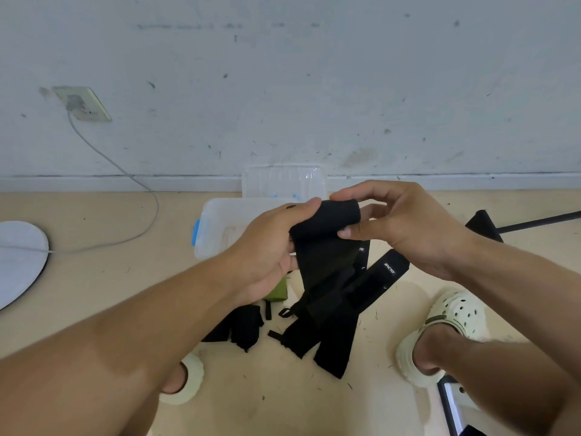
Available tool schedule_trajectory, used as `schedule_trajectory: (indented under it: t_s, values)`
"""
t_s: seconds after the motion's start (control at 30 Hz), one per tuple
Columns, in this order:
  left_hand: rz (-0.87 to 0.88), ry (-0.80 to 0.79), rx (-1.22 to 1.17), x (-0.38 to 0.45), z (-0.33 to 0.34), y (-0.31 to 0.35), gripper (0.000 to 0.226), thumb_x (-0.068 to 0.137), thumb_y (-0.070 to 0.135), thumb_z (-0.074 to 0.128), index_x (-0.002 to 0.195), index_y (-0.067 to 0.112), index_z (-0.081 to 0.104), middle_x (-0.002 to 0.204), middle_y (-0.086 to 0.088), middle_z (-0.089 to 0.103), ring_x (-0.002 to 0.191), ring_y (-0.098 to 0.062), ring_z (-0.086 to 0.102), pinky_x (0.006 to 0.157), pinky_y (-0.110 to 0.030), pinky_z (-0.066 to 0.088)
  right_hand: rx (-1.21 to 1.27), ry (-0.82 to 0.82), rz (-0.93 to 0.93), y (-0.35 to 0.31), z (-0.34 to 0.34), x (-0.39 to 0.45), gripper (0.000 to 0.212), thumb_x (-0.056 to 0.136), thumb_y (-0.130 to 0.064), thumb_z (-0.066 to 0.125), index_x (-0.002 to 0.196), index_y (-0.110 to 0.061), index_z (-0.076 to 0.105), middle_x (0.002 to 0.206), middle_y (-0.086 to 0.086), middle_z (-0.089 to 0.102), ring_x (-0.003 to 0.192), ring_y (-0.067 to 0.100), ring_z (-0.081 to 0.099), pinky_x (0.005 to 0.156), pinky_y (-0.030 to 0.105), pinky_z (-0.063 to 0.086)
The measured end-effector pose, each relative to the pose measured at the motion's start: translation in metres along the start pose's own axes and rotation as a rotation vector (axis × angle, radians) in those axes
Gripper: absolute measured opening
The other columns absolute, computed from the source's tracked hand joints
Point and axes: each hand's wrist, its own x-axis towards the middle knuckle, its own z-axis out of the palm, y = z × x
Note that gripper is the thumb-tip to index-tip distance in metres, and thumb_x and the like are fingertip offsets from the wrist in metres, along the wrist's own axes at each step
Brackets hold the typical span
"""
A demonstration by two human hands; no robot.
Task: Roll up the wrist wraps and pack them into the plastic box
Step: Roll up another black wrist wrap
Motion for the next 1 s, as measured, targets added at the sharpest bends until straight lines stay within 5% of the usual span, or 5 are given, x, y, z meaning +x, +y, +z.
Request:
schedule_trajectory:
  t_s: [0.2,0.37,0.67,0.8,1.0]
  values:
    - [0.056,0.010,-0.068,0.003,-0.007,0.008,0.040,0.087,0.009,0.073,0.127,0.008,0.066,0.118,-0.013,0.073,0.104,-0.025,0.073,0.079,-0.031,0.062,0.138,-0.113,0.105,0.002,-0.005,0.004,0.051,0.073,-0.031,0.081,0.122,-0.020,0.071,0.120,0.007,0.074,0.107,0.023,0.075,0.094,0.038,0.058]
    - [0.130,0.025,0.043,0.002,-0.007,0.009,0.045,0.082,-0.006,0.076,0.119,0.018,0.069,0.113,-0.011,0.074,0.098,-0.021,0.075,0.081,-0.028,0.061,0.092,-0.134,0.131,0.005,-0.003,0.005,0.039,0.081,-0.018,0.079,0.120,-0.017,0.072,0.118,0.010,0.074,0.100,0.019,0.076,0.079,0.026,0.059]
    - [0.011,-0.096,0.265,0.000,-0.007,0.001,0.062,0.079,0.060,0.065,0.132,0.027,0.065,0.121,0.002,0.076,0.114,-0.021,0.072,0.103,-0.045,0.055,0.127,-0.023,0.036,0.001,0.000,0.003,0.042,0.077,-0.003,0.083,0.113,-0.020,0.071,0.112,0.008,0.076,0.096,0.031,0.076,0.079,0.030,0.062]
    - [0.001,-0.061,0.221,0.000,-0.005,0.003,0.056,0.087,0.060,0.060,0.132,0.026,0.066,0.122,-0.003,0.075,0.113,-0.025,0.073,0.103,-0.048,0.055,0.017,0.055,-0.085,0.004,0.005,0.002,0.043,0.073,0.002,0.087,0.104,-0.023,0.073,0.109,0.006,0.075,0.102,0.035,0.070,0.095,0.045,0.060]
    - [0.014,-0.034,0.105,-0.002,-0.004,0.004,0.037,0.101,0.038,0.060,0.131,0.019,0.067,0.124,-0.006,0.074,0.112,-0.026,0.073,0.092,-0.041,0.062,-0.061,0.025,-0.118,0.004,0.005,0.001,0.044,0.073,0.004,0.086,0.104,-0.026,0.075,0.106,-0.003,0.077,0.098,0.014,0.072,0.091,0.032,0.059]
